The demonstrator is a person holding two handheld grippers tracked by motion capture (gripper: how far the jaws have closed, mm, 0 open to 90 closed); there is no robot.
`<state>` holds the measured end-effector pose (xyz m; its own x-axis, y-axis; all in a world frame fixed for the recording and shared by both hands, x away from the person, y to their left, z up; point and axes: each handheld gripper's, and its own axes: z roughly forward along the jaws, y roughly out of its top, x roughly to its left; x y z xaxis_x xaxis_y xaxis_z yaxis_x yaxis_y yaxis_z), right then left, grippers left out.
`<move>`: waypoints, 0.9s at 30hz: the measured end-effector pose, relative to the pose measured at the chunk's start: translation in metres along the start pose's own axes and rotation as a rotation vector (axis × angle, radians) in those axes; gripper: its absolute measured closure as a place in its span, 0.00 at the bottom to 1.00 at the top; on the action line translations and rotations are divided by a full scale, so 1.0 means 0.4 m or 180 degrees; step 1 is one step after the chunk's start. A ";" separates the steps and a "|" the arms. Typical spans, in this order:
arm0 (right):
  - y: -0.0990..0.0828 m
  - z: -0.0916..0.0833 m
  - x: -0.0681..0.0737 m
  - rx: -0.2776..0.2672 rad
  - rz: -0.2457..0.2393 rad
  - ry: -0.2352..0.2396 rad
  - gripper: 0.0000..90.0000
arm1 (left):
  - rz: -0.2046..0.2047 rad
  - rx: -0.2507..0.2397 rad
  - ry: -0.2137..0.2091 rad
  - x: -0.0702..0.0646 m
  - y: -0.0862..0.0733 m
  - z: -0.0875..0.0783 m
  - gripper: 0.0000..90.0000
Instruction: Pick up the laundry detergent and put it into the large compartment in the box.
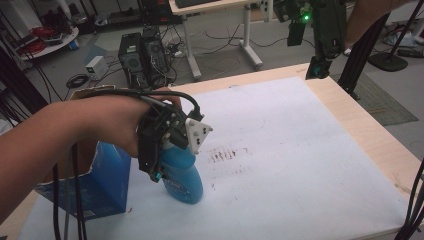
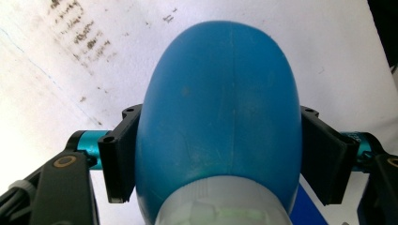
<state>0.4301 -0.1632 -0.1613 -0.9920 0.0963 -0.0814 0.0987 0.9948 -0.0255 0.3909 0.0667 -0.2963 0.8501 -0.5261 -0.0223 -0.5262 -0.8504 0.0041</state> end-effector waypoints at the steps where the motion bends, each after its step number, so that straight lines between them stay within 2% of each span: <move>1: 0.001 -0.001 0.000 -0.0005 0.0001 -0.0006 0.02 | -0.0017 -0.0011 0.0001 -0.001 0.000 -0.001 0.30; 7: 0.000 0.001 -0.001 0.0021 0.0007 -0.0014 0.02 | 0.0010 0.0039 -0.0005 0.001 -0.004 0.001 0.31; 16: 0.000 0.001 -0.002 0.0019 0.0024 -0.0012 0.02 | -0.0008 0.0010 -0.0019 -0.001 -0.003 0.004 0.34; 20: 0.002 0.004 -0.004 0.0008 0.0005 -0.0015 0.02 | 0.0028 0.0065 0.0003 0.002 0.000 0.006 0.37; 25: -0.002 0.007 -0.005 -0.0004 -0.0007 -0.0008 0.02 | 0.0008 0.0055 0.0050 0.003 0.002 0.009 0.42; 27: -0.003 0.006 -0.002 0.0013 0.0031 -0.0007 0.02 | 0.0048 0.0091 0.0077 0.002 0.004 0.008 0.42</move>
<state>0.4311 -0.1646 -0.1636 -0.9908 0.1060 -0.0838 0.1087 0.9937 -0.0289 0.3907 0.0649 -0.2996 0.8422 -0.5392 0.0017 -0.5390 -0.8420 -0.0243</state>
